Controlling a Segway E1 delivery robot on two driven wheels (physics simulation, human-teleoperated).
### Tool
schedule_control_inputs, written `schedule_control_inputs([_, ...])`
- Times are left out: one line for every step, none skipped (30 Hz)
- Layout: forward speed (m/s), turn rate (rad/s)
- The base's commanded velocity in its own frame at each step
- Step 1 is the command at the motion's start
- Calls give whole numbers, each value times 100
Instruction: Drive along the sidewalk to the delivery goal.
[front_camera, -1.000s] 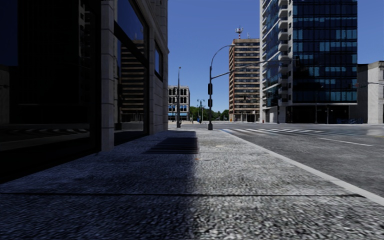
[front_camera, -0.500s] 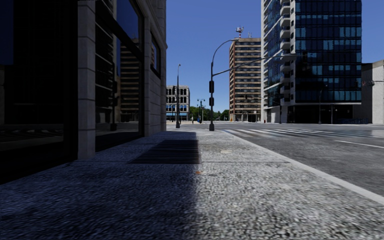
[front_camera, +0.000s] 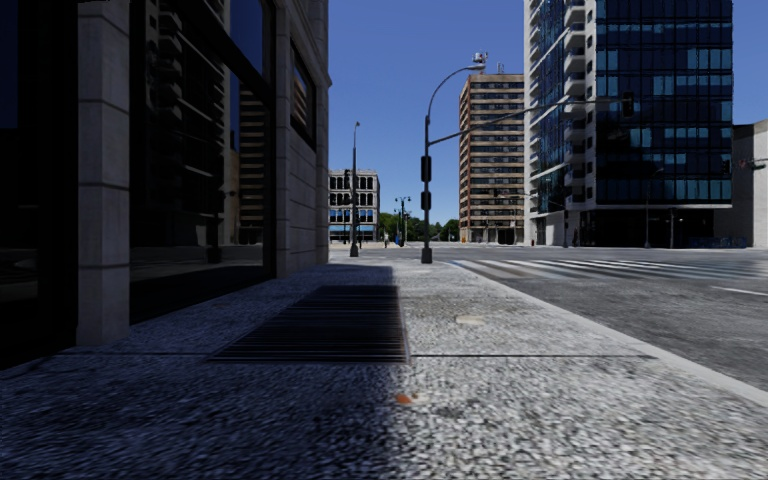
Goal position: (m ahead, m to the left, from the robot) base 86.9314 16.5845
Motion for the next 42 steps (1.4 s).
schedule_control_inputs([195, 0])
schedule_control_inputs([194, 0])
schedule_control_inputs([194, 0])
schedule_control_inputs([194, 0])
schedule_control_inputs([194, 0])
schedule_control_inputs([194, 0])
schedule_control_inputs([194, 0])
schedule_control_inputs([194, 0])
schedule_control_inputs([194, 0])
schedule_control_inputs([194, 0])
schedule_control_inputs([195, 0])
schedule_control_inputs([195, 0])
schedule_control_inputs([200, 0])
schedule_control_inputs([200, 0])
schedule_control_inputs([200, 0])
schedule_control_inputs([200, 0])
schedule_control_inputs([200, 0])
schedule_control_inputs([200, 0])
schedule_control_inputs([200, 0])
schedule_control_inputs([200, 0])
schedule_control_inputs([200, 0])
schedule_control_inputs([200, 0])
schedule_control_inputs([200, 0])
schedule_control_inputs([200, 0])
schedule_control_inputs([200, 0])
schedule_control_inputs([200, 0])
schedule_control_inputs([200, 0])
schedule_control_inputs([200, 0])
schedule_control_inputs([200, 0])
schedule_control_inputs([200, 0])
schedule_control_inputs([200, 0])
schedule_control_inputs([200, 0])
schedule_control_inputs([200, 0])
schedule_control_inputs([200, 0])
schedule_control_inputs([200, 0])
schedule_control_inputs([200, 0])
schedule_control_inputs([200, 0])
schedule_control_inputs([200, 0])
schedule_control_inputs([200, 0])
schedule_control_inputs([200, 0])
schedule_control_inputs([200, 0])
schedule_control_inputs([200, 0])
